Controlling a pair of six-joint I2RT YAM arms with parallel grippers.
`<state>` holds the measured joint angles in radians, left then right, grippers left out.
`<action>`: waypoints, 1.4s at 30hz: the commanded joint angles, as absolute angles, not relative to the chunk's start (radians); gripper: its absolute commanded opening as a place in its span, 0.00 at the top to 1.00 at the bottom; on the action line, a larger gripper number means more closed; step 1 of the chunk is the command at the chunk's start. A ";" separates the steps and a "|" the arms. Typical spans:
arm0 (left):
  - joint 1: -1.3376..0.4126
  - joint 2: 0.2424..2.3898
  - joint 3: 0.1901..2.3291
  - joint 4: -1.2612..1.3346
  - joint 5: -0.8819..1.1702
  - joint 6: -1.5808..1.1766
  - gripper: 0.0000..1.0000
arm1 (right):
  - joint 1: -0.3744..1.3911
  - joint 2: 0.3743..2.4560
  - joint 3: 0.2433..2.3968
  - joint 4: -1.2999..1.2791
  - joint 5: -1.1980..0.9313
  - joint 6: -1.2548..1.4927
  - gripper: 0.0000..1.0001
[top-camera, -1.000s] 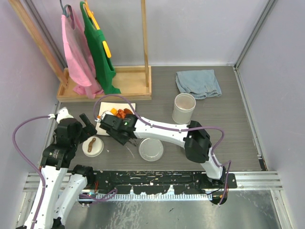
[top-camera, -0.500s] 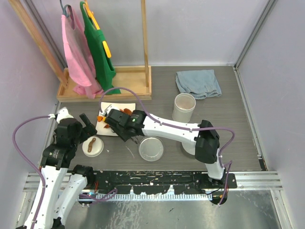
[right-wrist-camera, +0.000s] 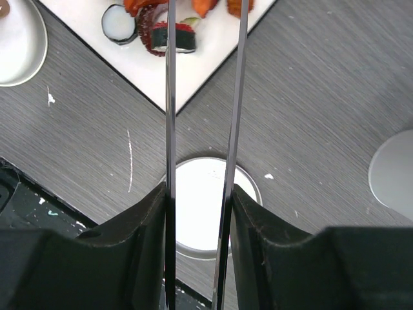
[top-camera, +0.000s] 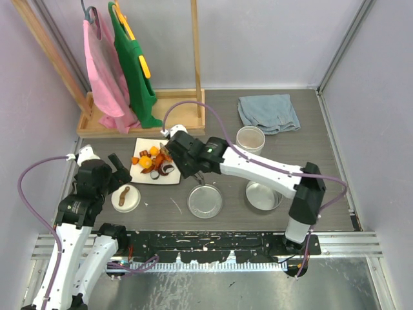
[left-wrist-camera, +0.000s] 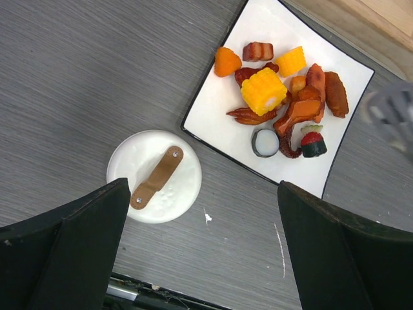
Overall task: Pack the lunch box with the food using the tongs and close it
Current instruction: Pick up the fake food from the plate, then place the fake food in the packing box.
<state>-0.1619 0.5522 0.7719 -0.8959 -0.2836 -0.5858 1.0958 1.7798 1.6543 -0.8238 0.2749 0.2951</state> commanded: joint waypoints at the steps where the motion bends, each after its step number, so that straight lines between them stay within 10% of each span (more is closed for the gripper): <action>1: -0.164 0.561 0.799 -0.870 -0.276 -0.577 0.02 | 1.049 1.606 1.603 -0.765 0.295 0.328 0.61; 42: -0.164 0.583 0.800 -0.868 -0.255 -0.569 0.02 | 0.757 1.150 1.250 -1.065 0.530 0.379 0.55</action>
